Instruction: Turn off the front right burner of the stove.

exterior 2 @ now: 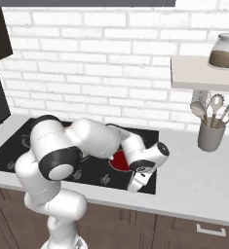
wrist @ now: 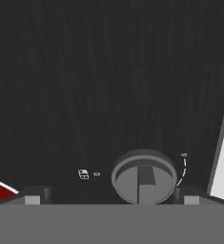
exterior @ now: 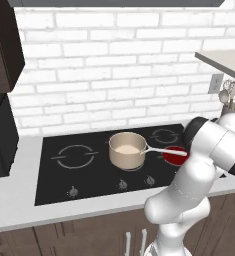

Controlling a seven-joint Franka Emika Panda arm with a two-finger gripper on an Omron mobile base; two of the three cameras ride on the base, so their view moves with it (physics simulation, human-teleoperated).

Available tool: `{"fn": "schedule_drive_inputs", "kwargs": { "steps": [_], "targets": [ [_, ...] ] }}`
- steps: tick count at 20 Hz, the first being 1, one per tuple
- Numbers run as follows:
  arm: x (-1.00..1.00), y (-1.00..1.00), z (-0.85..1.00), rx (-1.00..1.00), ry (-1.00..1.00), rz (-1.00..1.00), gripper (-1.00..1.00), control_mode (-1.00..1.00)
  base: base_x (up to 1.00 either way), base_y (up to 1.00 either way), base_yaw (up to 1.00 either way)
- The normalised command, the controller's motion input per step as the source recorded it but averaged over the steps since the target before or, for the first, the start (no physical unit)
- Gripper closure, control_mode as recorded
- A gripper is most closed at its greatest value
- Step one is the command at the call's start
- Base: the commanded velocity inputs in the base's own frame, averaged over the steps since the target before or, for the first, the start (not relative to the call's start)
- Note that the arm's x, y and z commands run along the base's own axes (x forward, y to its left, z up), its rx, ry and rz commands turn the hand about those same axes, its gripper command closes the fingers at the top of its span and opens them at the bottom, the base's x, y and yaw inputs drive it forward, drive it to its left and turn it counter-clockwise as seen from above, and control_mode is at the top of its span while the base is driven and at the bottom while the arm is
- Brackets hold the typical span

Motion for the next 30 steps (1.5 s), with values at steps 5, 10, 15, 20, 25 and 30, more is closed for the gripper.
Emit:
{"fn": "schedule_drive_inputs", "kwargs": {
  "steps": [5, 10, 15, 20, 25, 30],
  "targets": [
    [0.00, -0.17, -0.04, 0.00, 0.00, 0.00, -1.00, -1.00, 0.00, 0.00, 0.00],
    [-0.13, -0.13, -0.10, 0.00, 0.01, 0.00, -1.00, -1.00, 0.00, 0.00, 0.00],
    [-0.10, -0.15, -0.04, 0.00, 0.00, 0.00, -1.00, -1.00, 0.00, 0.00, 0.00],
    [0.00, 0.00, 0.00, 0.00, 0.00, 0.00, -1.00, -1.00, 0.00, 0.00, 0.00],
    [0.00, 0.00, 0.00, 0.00, 0.00, 0.00, 1.00, -1.00, 0.00, 0.00, 0.00],
    [0.00, 0.00, 0.00, 0.00, 0.00, 0.00, 1.00, -1.00, 0.00, 0.00, 0.00]
  ]
}}
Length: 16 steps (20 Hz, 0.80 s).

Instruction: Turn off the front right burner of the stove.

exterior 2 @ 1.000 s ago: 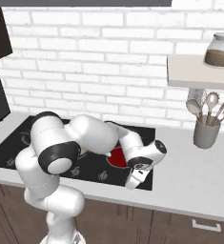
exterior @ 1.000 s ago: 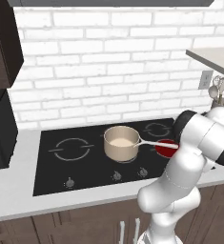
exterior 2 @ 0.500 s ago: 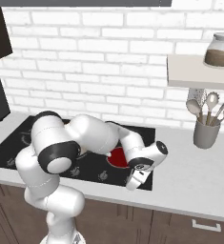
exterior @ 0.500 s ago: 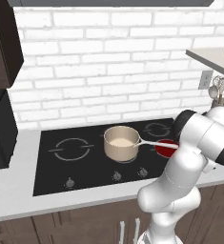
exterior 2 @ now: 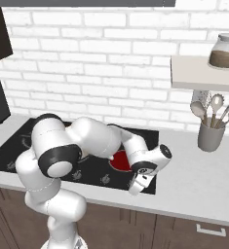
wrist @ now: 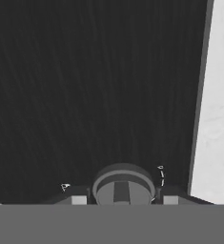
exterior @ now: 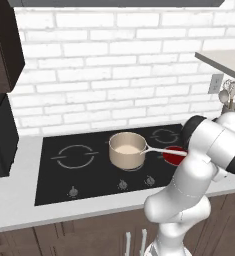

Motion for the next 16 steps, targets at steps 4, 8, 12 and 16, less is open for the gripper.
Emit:
{"fn": "schedule_drive_inputs", "kwargs": {
  "steps": [4, 8, 12, 16],
  "targets": [
    [0.00, 0.00, 0.00, 0.01, 0.05, -0.12, 1.00, -1.00, 0.00, 0.00, 0.00],
    [0.00, 0.00, 0.00, 0.04, 0.21, -0.41, 1.00, -1.00, 0.00, 0.00, 0.00],
    [0.00, 0.00, 0.00, 0.04, 0.25, -0.56, 1.00, -1.00, 0.00, 0.00, 0.00],
    [0.00, 0.00, 0.00, 0.03, 0.30, -0.62, 1.00, -1.00, 0.00, 0.00, 0.00]
  ]
}}
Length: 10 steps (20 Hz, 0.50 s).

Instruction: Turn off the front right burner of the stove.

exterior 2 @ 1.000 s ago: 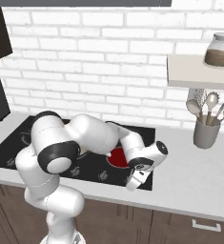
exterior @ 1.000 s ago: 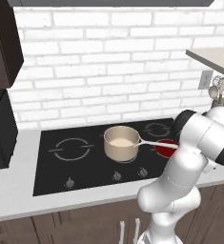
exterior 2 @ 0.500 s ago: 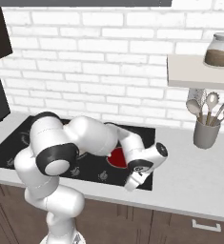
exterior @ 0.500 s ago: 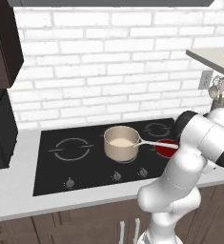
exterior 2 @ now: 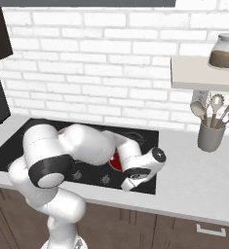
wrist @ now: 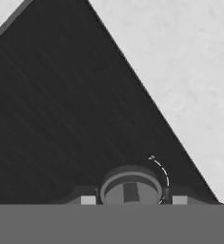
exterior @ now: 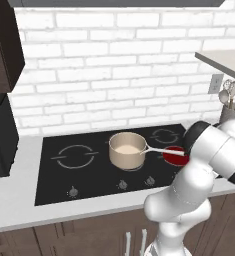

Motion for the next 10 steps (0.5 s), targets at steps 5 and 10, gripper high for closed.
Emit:
{"fn": "schedule_drive_inputs", "kwargs": {
  "steps": [5, 10],
  "targets": [
    [0.00, 0.00, 0.00, 0.04, 0.38, -0.65, 1.00, -1.00, 0.00, 0.00, 0.00],
    [0.00, -0.10, 0.00, 0.08, 0.46, -0.67, 1.00, -1.00, 0.00, 0.00, 0.00]
  ]
}}
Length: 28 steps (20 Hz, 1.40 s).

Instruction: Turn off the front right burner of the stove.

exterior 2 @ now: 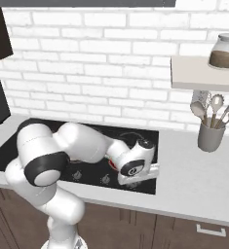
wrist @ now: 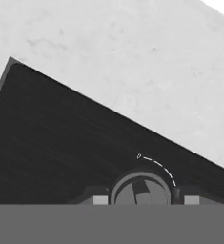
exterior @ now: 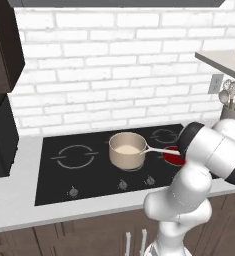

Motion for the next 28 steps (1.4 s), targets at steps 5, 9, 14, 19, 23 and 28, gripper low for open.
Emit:
{"fn": "schedule_drive_inputs", "kwargs": {
  "steps": [5, 9, 14, 19, 23, 28],
  "targets": [
    [0.00, -0.30, 0.00, 0.13, 0.44, -0.71, 1.00, -1.00, 0.00, 0.00, 0.00],
    [-0.02, -0.41, 0.00, 0.10, 0.26, -0.78, 1.00, -1.00, 0.00, 0.00, 0.00],
    [-0.11, -0.52, -0.01, 0.11, 0.09, -0.79, 1.00, -1.00, 0.00, 0.00, 0.00],
    [-0.02, -0.49, -0.06, 0.06, 0.00, -0.80, 1.00, -1.00, 0.00, 0.00, 0.00],
    [0.00, -0.24, -0.19, 0.01, 0.03, -0.89, 1.00, -1.00, 0.00, 0.00, 0.00],
    [0.03, 0.00, -0.01, 0.00, 0.05, -0.17, 1.00, -1.00, 0.00, 0.00, 0.00]
  ]
}}
